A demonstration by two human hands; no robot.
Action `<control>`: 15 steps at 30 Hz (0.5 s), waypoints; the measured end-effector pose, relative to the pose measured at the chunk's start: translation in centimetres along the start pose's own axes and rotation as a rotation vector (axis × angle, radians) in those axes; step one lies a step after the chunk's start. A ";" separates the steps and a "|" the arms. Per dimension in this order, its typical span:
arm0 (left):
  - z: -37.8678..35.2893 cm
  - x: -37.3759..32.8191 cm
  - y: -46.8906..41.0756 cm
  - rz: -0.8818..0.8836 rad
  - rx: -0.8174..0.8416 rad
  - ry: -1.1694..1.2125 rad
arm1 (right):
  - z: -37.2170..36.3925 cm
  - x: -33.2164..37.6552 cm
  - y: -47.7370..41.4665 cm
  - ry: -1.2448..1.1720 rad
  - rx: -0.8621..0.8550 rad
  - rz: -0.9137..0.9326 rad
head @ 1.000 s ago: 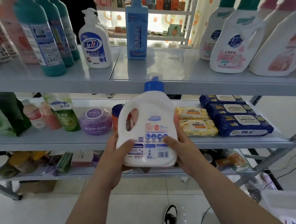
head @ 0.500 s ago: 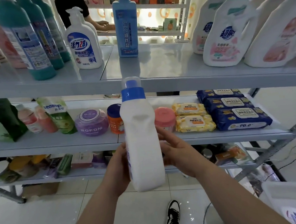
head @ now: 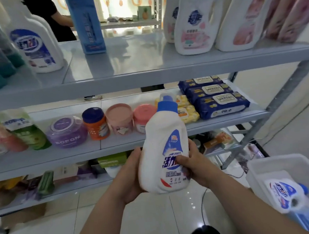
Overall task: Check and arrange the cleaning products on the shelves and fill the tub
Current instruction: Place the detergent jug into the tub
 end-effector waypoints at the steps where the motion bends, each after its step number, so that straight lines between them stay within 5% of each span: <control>1: -0.1 0.3 -0.7 0.002 -0.037 -0.046 | 1.3 0.1 0.1 -0.009 -0.055 -0.002; 8: -8.1 1.6 -5.3 0.104 -0.167 -0.191 | 10.8 1.5 3.8 -0.116 -0.195 -0.251; 15: -19.9 6.5 -10.8 0.221 -0.046 -0.259 | 23.9 2.0 10.6 -0.055 -0.427 -0.133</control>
Point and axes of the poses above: each hand's wrist, its own y-axis away from the middle knuckle, its own z-axis out of the back of the hand, x = y × z, the point moved 3 cm from there along -y, towards the middle knuckle, and after that the axes turned 6 degrees about -z, right-handed, at the moved point
